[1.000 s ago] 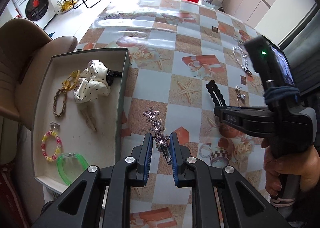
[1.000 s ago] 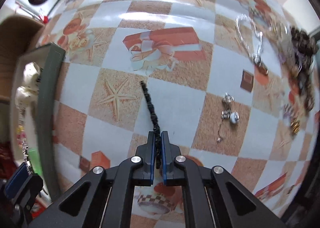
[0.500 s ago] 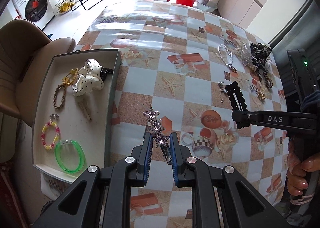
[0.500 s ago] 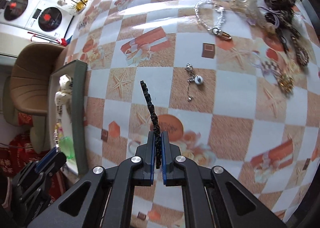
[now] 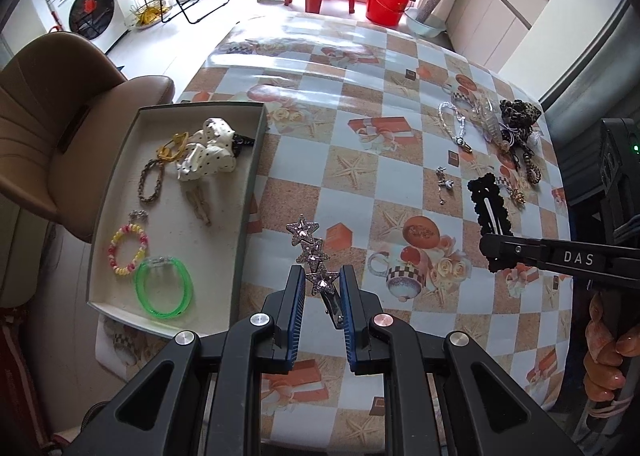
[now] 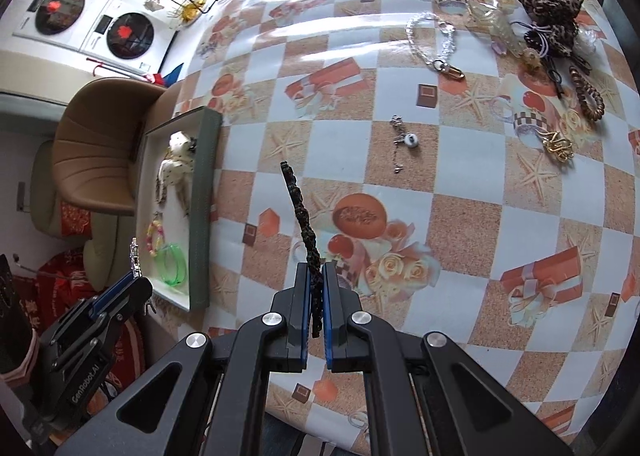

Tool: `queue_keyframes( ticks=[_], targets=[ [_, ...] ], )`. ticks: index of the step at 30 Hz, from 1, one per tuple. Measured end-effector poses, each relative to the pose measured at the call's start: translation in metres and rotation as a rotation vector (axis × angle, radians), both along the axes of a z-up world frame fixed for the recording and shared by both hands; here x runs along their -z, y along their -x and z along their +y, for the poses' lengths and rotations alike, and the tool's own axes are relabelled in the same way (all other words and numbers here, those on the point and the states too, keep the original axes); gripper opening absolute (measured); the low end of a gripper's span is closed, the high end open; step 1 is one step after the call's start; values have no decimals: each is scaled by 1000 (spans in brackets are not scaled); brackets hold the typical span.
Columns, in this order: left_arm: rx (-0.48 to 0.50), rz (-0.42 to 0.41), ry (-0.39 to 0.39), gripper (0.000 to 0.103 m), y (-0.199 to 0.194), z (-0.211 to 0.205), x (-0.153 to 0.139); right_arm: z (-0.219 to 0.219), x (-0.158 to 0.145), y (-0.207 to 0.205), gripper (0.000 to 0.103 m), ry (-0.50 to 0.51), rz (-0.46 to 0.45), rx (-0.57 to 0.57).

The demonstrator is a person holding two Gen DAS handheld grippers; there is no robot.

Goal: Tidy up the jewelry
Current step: 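Carry the star clip and black snap clip over the tray with both tools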

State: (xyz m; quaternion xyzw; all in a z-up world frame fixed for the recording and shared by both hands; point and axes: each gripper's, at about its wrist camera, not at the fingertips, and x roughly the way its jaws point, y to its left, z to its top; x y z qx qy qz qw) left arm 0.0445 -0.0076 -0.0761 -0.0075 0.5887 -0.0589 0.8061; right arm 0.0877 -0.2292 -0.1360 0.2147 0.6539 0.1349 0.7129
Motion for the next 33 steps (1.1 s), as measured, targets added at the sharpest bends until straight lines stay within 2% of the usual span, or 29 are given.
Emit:
queue_keyframes(
  ticks=[10,20,25,33],
  targets=[
    [14,-6,18,21,-2,46,0,36,-11,9,6,-3,-16,17],
    [61,-16,41,21,-7,118,6,118,-20,13,6,14,-29,29],
    [42,-19,39,21,-6,156,9,166,-21,9,6,8,-32,-8],
    [-14,-12,50,21,-6,193,21,222,-18,3,6,17,-22,-101]
  ],
)
